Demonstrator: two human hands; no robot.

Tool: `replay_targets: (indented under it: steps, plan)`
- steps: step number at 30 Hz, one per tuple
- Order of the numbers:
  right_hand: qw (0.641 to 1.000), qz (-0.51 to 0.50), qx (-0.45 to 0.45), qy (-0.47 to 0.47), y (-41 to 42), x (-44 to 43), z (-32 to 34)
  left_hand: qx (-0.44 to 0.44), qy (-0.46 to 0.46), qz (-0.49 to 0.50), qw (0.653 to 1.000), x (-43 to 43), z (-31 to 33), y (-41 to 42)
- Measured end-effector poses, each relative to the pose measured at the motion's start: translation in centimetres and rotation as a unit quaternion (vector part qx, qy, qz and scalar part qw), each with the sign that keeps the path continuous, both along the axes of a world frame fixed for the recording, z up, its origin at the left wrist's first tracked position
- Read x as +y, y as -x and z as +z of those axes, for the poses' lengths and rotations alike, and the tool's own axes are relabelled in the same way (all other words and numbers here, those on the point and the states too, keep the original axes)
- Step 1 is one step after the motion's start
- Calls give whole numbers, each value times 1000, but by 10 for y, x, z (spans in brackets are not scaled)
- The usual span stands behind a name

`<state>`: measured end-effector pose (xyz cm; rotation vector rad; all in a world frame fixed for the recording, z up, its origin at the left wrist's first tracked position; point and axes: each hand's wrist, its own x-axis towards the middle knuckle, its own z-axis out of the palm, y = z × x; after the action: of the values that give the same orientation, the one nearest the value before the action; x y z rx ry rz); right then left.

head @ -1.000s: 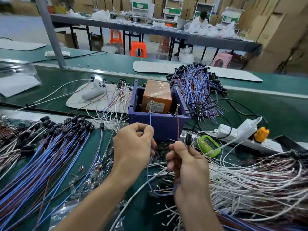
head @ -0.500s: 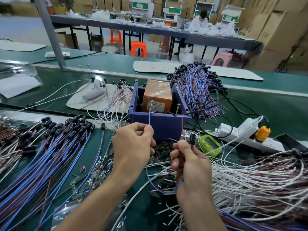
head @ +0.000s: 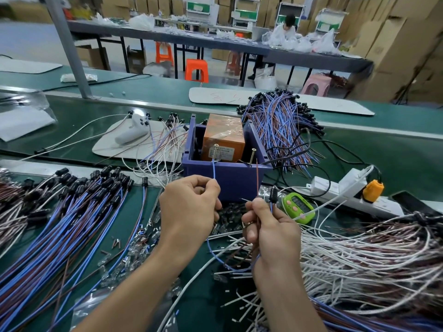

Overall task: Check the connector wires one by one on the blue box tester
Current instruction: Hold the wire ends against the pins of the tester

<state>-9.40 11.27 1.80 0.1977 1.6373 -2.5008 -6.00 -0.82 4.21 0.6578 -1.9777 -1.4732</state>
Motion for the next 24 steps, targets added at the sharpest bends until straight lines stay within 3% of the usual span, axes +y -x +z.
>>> replay_targets:
  steps: [10, 16, 18, 24]
  plan:
    - [999, 13, 13, -28, 0, -2, 1, 12, -7, -10, 1000, -2, -4, 1]
    - [999, 24, 31, 3, -5, 5, 4, 18, -14, 15, 1000, 1, -3, 0]
    - [998, 62, 32, 2, -8, 5, 7, -6, -10, -17, 1000, 2, -1, -1]
    - [987, 151, 55, -20, -15, 7, 17, -14, -184, -192, 964, 0, 9, 0]
